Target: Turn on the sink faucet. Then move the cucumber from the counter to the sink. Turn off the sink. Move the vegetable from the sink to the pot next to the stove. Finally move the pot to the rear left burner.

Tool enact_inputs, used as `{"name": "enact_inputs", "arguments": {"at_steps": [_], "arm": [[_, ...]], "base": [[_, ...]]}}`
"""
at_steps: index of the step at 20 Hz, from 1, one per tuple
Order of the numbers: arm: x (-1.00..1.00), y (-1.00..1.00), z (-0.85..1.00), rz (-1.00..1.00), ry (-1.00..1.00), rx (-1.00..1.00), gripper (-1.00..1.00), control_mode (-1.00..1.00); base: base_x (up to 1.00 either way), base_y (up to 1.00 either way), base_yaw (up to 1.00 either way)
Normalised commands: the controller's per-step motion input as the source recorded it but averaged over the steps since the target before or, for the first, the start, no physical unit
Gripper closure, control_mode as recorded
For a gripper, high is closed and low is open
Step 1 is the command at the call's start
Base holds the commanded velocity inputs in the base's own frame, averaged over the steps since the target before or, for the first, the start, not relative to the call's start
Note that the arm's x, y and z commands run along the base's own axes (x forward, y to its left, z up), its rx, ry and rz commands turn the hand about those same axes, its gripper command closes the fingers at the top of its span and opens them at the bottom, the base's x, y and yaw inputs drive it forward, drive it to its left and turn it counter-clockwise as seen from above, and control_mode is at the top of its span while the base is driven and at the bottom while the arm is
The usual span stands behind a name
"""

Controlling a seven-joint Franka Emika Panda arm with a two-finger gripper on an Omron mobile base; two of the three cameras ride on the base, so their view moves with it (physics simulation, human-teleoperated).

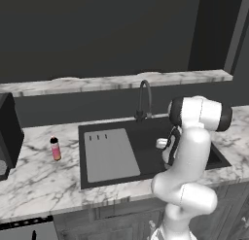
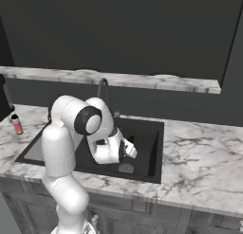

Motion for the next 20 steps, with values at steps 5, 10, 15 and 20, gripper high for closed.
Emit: {"name": "enact_inputs", "arguments": {"at_steps": [5,10,15,20], "arm": [[0.00,0.00,0.81,-0.04,0.00,0.00,1.00,-1.00],[0.00,0.00,0.86,-0.04,0.01,0.00,1.00,-1.00],[0.00,-0.03,0.93,-0.08,0.07,0.00,1.00,-1.00],[0.00,-0.12,0.88,-0.09,0.11,0.00,1.00,-1.00]], "base": [[0.00,0.00,0.00],[0.00,0.00,0.00],[0.00,0.00,0.00],[0.00,0.00,0.00]]}}
